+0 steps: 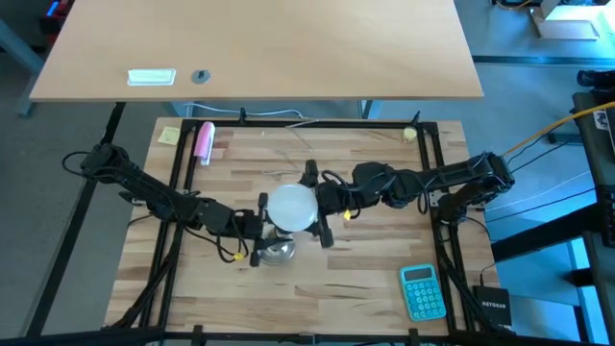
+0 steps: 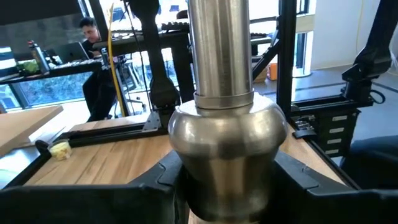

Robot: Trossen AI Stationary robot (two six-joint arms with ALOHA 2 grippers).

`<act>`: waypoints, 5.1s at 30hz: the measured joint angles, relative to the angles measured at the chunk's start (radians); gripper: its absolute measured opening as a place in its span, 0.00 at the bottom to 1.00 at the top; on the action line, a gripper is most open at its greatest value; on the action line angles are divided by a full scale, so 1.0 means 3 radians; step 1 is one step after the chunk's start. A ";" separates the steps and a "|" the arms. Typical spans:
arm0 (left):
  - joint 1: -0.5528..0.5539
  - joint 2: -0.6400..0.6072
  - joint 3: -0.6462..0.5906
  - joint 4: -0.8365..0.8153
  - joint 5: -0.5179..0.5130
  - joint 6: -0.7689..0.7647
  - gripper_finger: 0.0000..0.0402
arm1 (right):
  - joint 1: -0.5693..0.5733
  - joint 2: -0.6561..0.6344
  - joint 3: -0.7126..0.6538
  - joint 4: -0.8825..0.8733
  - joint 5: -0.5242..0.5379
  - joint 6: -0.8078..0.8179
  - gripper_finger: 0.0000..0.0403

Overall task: Screw lightbulb
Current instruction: Remove the light bulb from the lamp

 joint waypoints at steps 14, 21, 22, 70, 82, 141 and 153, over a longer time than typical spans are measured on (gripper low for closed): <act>-0.0135 -0.0004 -0.0001 0.0029 -0.2136 0.0097 0.32 | 0.0316 -0.0323 0.0000 -0.0836 0.1946 -0.0060 0.82; -0.0126 -0.0008 -0.0001 0.0018 -0.2685 0.0062 0.32 | 0.0200 -0.0002 -0.0005 -0.0040 0.2223 0.0084 0.78; -0.0126 -0.0008 0.0000 0.0019 -0.2695 0.0047 0.32 | 0.0159 0.0075 -0.0005 0.0123 0.2199 0.0086 0.78; 0.0066 -0.0012 0.0012 0.0319 0.1060 -0.0312 0.32 | 0.0128 0.0018 0.0151 -0.0091 -0.0758 -0.0055 0.35; 0.0058 -0.0013 0.0004 0.0298 0.0332 -0.0269 0.32 | 0.0134 -0.0077 0.0157 -0.0386 0.0501 -0.0047 0.93; -0.0121 -0.0230 0.0004 0.0092 0.0777 -0.0212 0.32 | -0.0078 0.0167 0.0307 0.0242 -0.1690 0.0169 0.39; -0.0039 -0.0223 0.0005 0.0017 0.0754 -0.0239 0.32 | -0.0062 0.0153 0.0310 0.0099 -0.0963 0.0292 0.39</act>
